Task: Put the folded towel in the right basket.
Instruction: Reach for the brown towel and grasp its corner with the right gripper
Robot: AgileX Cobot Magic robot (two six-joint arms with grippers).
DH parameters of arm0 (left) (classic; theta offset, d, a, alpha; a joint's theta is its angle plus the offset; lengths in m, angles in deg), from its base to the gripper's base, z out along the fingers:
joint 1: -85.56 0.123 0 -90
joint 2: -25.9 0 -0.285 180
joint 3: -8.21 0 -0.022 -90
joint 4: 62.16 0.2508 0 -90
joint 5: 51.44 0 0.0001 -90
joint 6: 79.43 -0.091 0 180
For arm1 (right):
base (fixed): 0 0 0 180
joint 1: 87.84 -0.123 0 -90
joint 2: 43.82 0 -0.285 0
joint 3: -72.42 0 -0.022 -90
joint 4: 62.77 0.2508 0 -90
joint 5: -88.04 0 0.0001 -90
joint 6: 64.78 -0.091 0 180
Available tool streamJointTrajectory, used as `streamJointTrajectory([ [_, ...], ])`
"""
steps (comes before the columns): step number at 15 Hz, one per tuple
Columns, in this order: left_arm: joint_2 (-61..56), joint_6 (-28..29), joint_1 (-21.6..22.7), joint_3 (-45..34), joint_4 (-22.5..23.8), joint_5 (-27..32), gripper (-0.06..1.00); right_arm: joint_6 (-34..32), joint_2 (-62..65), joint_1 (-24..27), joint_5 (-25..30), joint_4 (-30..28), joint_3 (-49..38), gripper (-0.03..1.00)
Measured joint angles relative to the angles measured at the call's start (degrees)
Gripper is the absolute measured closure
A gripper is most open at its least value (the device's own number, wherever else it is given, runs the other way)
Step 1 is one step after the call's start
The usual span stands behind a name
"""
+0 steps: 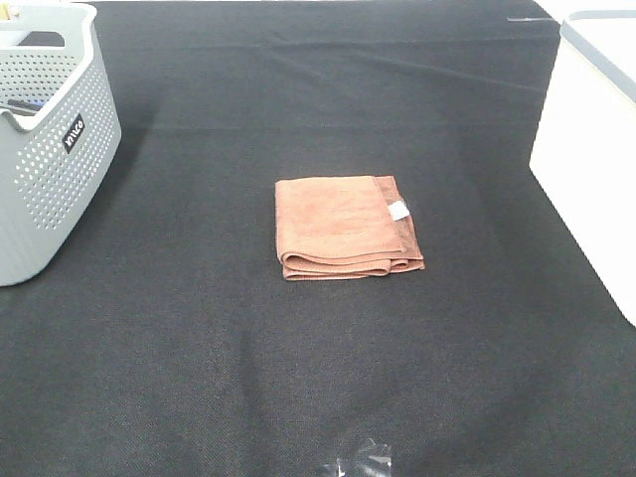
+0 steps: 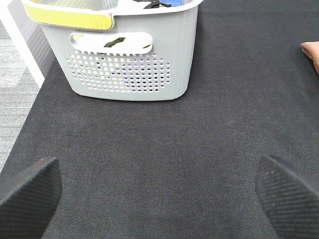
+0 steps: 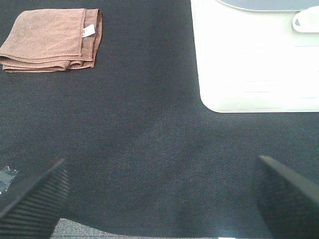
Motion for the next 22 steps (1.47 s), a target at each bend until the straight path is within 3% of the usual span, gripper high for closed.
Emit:
streamJointTrajectory([
  [22,0.0,0.0,0.0,0.0,0.0,0.0,-0.05,0.0,0.0,0.0,0.0,0.06,0.0,0.01],
])
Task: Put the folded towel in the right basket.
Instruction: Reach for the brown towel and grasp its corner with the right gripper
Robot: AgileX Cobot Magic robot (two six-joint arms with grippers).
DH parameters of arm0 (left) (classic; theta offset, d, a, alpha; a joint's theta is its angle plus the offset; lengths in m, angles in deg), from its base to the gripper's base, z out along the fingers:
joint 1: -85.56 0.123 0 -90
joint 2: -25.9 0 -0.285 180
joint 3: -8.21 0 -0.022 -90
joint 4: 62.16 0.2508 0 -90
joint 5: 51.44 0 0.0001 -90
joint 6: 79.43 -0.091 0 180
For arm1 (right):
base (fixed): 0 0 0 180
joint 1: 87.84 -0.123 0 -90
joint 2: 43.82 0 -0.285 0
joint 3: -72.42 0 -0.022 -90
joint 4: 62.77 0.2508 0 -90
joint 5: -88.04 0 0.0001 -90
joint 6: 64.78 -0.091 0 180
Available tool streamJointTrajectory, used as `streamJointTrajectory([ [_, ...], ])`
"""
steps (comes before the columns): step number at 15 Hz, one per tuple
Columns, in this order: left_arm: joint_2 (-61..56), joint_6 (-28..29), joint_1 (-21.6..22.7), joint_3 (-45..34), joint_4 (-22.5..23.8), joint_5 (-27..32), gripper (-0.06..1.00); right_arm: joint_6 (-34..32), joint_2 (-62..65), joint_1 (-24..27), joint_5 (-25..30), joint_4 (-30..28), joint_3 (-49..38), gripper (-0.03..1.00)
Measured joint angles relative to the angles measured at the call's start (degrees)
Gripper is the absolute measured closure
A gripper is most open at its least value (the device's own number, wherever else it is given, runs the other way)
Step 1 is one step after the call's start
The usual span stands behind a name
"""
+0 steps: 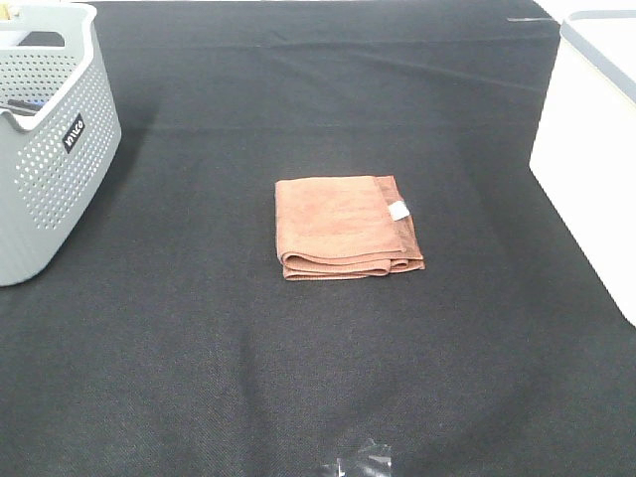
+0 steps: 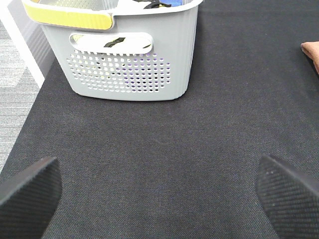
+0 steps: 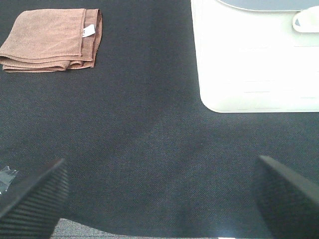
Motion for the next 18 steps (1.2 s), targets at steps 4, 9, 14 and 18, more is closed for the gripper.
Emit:
streamJointTrajectory([
  [4,0.0,0.0,0.0,0.0,0.0,0.0,-0.05,0.0,0.0,0.0,0.0,0.0,0.0,0.01],
  [9,0.0,0.0,0.0,0.0,0.0,0.0,-0.05,0.0,0.0,0.0,0.0,0.0,0.0,0.01],
  [14,0.0,0.0,0.0,0.0,0.0,0.0,-0.05,0.0,0.0,0.0,0.0,0.0,0.0,0.01],
  [18,0.0,0.0,0.0,0.0,0.0,0.0,-0.05,2.12,-1.09,0.0,-0.86,-0.17,0.92,0.01],
])
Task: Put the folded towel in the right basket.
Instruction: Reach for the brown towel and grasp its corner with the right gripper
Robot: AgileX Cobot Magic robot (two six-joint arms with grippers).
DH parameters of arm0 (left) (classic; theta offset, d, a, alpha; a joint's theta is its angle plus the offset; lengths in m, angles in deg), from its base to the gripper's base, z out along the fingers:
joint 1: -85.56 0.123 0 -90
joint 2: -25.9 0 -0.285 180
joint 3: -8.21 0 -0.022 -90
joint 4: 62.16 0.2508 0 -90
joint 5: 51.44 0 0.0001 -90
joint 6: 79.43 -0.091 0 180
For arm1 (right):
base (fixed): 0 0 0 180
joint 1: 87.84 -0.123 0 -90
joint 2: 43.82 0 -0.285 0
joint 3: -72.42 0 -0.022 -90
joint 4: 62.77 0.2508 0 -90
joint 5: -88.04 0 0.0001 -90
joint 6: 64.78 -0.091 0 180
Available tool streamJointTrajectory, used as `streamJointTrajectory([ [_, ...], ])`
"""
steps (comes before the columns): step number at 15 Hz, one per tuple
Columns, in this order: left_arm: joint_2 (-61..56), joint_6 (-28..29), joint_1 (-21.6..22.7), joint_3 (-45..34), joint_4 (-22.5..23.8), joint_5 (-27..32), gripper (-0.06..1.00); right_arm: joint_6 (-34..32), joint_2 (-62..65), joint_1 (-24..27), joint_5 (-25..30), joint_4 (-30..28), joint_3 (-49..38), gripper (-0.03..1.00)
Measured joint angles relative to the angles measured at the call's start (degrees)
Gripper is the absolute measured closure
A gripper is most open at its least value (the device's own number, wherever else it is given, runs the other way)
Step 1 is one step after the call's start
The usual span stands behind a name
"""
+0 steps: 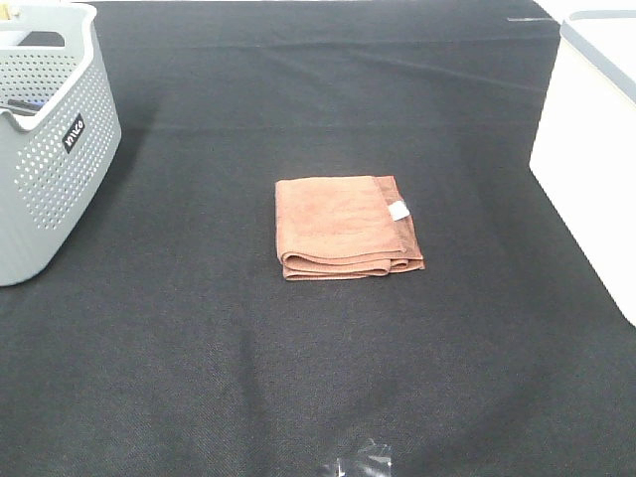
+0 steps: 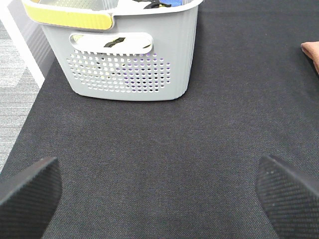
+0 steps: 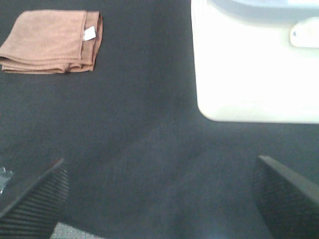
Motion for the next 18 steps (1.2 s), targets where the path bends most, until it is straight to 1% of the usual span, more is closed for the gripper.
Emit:
streamJointTrajectory([
  [1,0.0,0.0,0.0,0.0,0.0,0.0,-0.05,0.29,-4.07,0.0,-1.55,0.23,2.23,0.01],
  [2,0.0,0.0,0.0,0.0,0.0,0.0,-0.05,0.29,-15.53,0.0,-3.09,3.32,8.88,0.02],
  [3,0.0,0.0,0.0,0.0,0.0,0.0,-0.05,0.23,-25.27,0.0,-2.29,6.36,15.24,0.02],
  [4,0.0,0.0,0.0,0.0,0.0,0.0,-0.05,0.17,-35.07,0.0,-0.46,9.68,22.12,0.02],
  [6,0.0,0.0,0.0,0.0,0.0,0.0,-0.05,0.29,-50.59,0.0,4.07,13.98,33.12,0.02],
  [8,0.0,0.0,0.0,0.0,0.0,0.0,-0.05,0.74,-64.17,0.0,4.7,17.99,42.34,0.03],
  [9,0.0,0.0,0.0,0.0,0.0,0.0,-0.05,2.35,-69.04,0.0,4.64,20.51,45.66,0.03],
  [10,0.0,0.0,0.0,0.0,0.0,0.0,-0.05,3.67,-75.92,0.0,4.58,24.64,49.73,0.03],
  [11,0.0,0.0,0.0,0.0,0.0,0.0,-0.05,3.78,-79.93,-0.63,4.41,26.18,52.2,0.04],
  [13,0.0,0.0,0.0,0.0,0.0,0.0,-0.05,3.04,-91.9,-5.5,1.09,25.55,57.24,0.06],
  [14,0.0,0.0,0.0,0.0,0.0,0.0,-0.05,3.04,-91.9,-5.5,1.09,25.55,57.24,0.06],
  [15,0.0,0.0,0.0,0.0,0.0,0.0,-0.05,2.75,-98.03,-7.91,-0.74,25.04,60.05,0.06],
  [16,0.0,0.0,0.0,0.0,0.0,0.0,-0.05,2.75,-108.23,-10.49,-2.06,24.92,65.6,0.06],
  [18,0.0,0.0,0.0,0.0,0.0,0.0,-0.05,2.64,-118.6,-11.34,-1.55,25.1,72.48,0.07],
])
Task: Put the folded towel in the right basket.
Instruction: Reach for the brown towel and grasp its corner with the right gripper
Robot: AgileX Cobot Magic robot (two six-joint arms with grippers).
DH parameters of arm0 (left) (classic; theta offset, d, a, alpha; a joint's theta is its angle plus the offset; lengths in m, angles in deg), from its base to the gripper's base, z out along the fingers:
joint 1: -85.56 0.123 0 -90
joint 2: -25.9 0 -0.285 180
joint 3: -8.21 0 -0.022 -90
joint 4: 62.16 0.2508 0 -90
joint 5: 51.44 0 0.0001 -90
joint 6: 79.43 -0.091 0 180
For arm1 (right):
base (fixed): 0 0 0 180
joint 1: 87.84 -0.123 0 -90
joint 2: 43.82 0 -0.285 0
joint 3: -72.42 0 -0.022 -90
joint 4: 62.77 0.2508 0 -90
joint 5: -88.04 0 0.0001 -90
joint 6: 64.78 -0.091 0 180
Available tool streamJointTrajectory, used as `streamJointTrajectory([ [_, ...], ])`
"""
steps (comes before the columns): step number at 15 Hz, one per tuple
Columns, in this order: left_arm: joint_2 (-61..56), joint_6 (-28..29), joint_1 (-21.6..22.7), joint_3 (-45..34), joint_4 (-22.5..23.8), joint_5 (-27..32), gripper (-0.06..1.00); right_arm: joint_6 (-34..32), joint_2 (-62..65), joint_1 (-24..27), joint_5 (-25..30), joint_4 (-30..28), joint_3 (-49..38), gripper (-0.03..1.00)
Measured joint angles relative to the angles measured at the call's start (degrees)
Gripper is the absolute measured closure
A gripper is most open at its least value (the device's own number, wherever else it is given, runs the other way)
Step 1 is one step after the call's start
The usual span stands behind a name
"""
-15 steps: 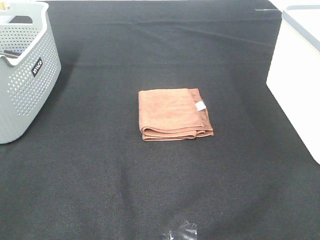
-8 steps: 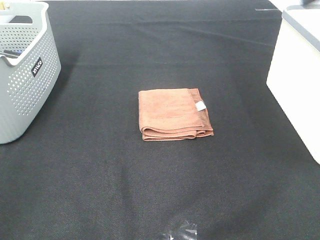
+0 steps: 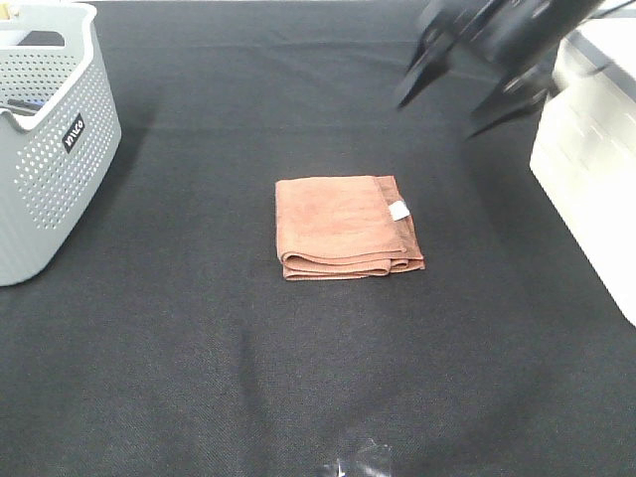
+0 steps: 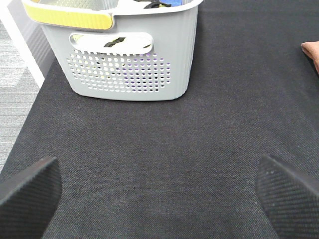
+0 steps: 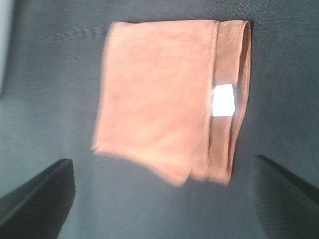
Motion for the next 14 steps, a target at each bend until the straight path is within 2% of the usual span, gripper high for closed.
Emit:
streamJointTrajectory([
  [4,0.0,0.0,0.0,0.0,0.0,0.0,-0.05,-0.74,-12.78,-0.06,0.46,0.0,8.82,0.07],
  [14,0.0,0.0,0.0,0.0,0.0,0.0,-0.05,-0.74,-21.08,-0.06,0.97,-1.03,9.97,0.07],
])
